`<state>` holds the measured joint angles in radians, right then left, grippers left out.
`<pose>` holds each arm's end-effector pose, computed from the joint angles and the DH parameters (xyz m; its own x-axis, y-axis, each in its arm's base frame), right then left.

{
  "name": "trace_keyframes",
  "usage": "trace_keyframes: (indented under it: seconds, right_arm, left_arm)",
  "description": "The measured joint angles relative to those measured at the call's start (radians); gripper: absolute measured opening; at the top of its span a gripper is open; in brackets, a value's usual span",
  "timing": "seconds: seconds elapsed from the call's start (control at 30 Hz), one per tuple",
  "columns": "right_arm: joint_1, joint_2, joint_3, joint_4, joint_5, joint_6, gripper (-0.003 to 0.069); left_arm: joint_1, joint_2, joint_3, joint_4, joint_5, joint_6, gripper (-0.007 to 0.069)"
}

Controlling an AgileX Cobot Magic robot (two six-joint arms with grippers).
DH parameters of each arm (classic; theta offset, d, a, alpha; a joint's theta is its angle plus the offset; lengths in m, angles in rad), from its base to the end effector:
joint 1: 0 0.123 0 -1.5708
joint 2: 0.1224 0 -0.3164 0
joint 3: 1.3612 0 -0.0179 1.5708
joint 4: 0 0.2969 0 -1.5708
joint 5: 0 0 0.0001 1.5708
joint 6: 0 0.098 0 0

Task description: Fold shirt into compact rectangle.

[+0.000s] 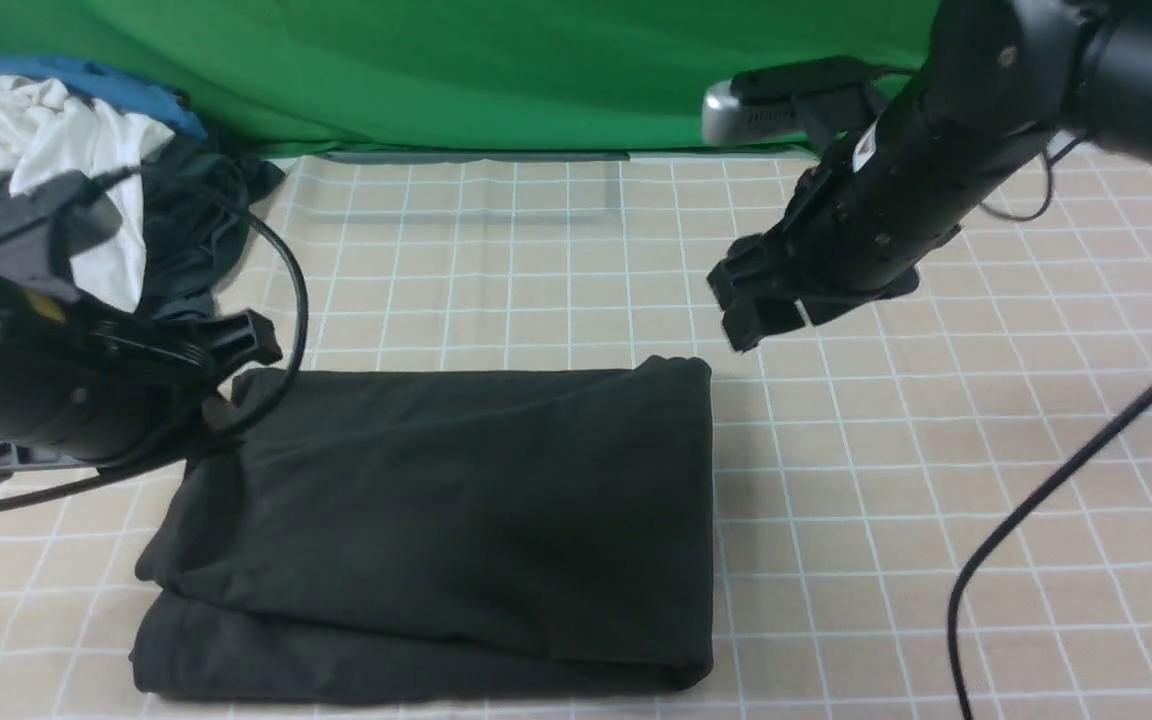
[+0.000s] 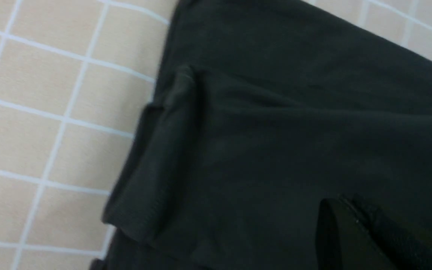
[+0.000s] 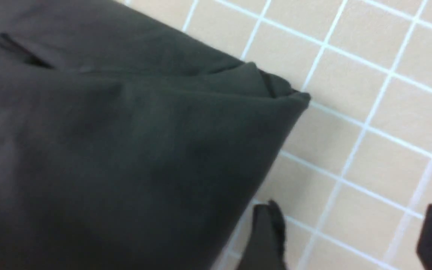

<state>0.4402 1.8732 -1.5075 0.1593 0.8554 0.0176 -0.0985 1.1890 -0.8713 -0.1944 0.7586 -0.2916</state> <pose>0.4133 0.2077 0.2589 -0.8685 -0.2749 -0.4124 -0.3660 0.9168 0.1598 0.2635 -0.0391 0.2977 -0.8217 -0.3372 -0.4594 -0.1918 0.9228 -0.3343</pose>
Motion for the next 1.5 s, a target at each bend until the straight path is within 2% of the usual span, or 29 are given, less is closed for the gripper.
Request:
trace_keyframes:
  seconds: [0.17,0.37,0.43,0.5,0.53,0.6,0.67,0.8,1.1,1.23,1.3,1.37,1.4,1.43,1.47,1.5]
  right_arm:
    - [0.016,0.115,0.000,0.042,-0.054,-0.001,0.0583]
    - [0.025,0.203,0.000,0.088,-0.105,-0.001,0.0583]
    - [0.025,0.224,0.000,0.132,-0.115,-0.018,0.0559]
    - [0.024,0.230,0.000,0.191,-0.130,-0.060,0.0455]
    - [0.025,0.232,0.000,0.207,-0.132,-0.088,0.0378]
    - [0.023,0.234,0.000,0.222,-0.137,-0.125,0.0172]
    - [0.018,0.234,-0.001,0.230,-0.136,-0.138,0.0117]
    - [-0.013,0.235,-0.028,0.229,-0.091,-0.146,0.0118]
    - [-0.176,0.235,-0.187,0.145,0.090,-0.142,0.0118]
    - [-0.203,0.235,-0.211,0.106,0.117,-0.120,0.0125]
    - [-0.209,0.235,-0.211,0.084,0.131,-0.101,0.0160]
    - [-0.212,0.235,-0.219,0.064,0.170,-0.097,0.0248]
    - [-0.212,0.235,-0.219,0.064,0.177,-0.098,0.0258]
    - [-0.213,0.235,-0.238,0.044,0.233,-0.119,0.0325]
    - [-0.213,0.234,-0.253,0.023,0.286,-0.134,0.0359]
    - [-0.213,0.227,-0.261,0.004,0.315,-0.135,0.0355]
  left_arm:
    - [0.000,-0.115,0.000,-0.069,0.065,0.049,0.0013]
    - [0.000,-0.194,0.000,-0.075,0.117,0.060,0.0013]
    - [0.000,-0.209,0.000,-0.075,0.120,0.065,0.0013]
    - [0.000,-0.217,0.000,-0.075,0.124,0.066,0.0013]
    - [0.000,-0.217,0.000,-0.075,0.125,0.067,0.0013]
    - [0.000,-0.217,0.000,-0.075,0.127,0.067,0.0013]
    - [0.000,-0.217,0.000,-0.075,0.127,0.068,0.0013]
    - [0.000,-0.217,0.000,-0.079,0.135,0.068,0.0013]
    - [0.000,-0.217,0.000,-0.081,0.174,0.068,0.0013]
    - [0.000,-0.217,0.000,-0.082,0.177,0.068,0.0013]
    - [0.000,-0.217,0.000,-0.082,0.177,0.068,0.0013]
    - [0.000,-0.217,0.000,-0.082,0.171,0.068,0.0013]
    - [0.000,-0.217,0.000,-0.082,0.170,0.068,0.0013]
    - [0.000,-0.217,0.000,-0.082,0.164,0.068,0.0013]
    - [0.000,-0.217,0.000,-0.082,0.159,0.068,0.0013]
    - [0.000,-0.217,0.000,-0.082,0.158,0.068,0.0013]
